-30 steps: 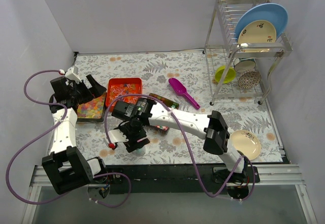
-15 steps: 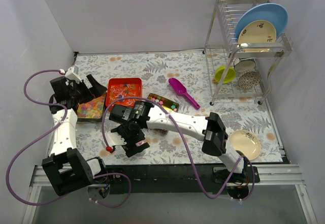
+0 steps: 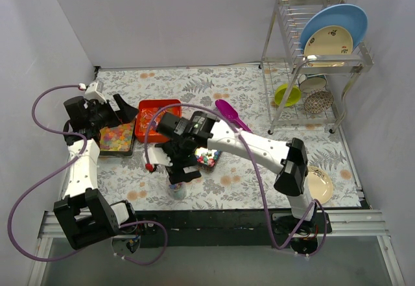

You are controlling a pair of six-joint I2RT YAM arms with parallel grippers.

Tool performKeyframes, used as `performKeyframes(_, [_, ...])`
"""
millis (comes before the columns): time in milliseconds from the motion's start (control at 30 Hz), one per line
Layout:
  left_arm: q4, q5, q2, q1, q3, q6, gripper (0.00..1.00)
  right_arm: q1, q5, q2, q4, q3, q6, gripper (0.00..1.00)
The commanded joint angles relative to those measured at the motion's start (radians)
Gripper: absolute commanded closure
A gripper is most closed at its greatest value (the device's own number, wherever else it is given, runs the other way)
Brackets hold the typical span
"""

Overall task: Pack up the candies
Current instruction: Close the bottle lid on the packing bottle, then move the packing bottle to the center of the board.

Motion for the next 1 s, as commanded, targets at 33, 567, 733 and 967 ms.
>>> performKeyframes(33, [0.083, 0.064, -0.002, -0.002, -0.021, -0.044, 0.02, -0.077, -0.077, -0.089, 0.020, -0.019, 0.050, 0.02])
performKeyframes(567, [0.087, 0.035, -0.028, -0.004, -0.066, -0.074, 0.02, -0.024, -0.319, 0.061, -0.029, 0.152, -0.022, 0.99])
performKeyframes(733, [0.110, -0.008, -0.040, -0.002, -0.083, -0.076, 0.02, 0.009, -0.308, 0.076, -0.003, 0.103, -0.042, 0.99])
performKeyframes(967, [0.109, 0.001, -0.049, -0.002, -0.086, -0.090, 0.02, 0.007, -0.267, 0.115, 0.028, 0.081, -0.078, 0.99])
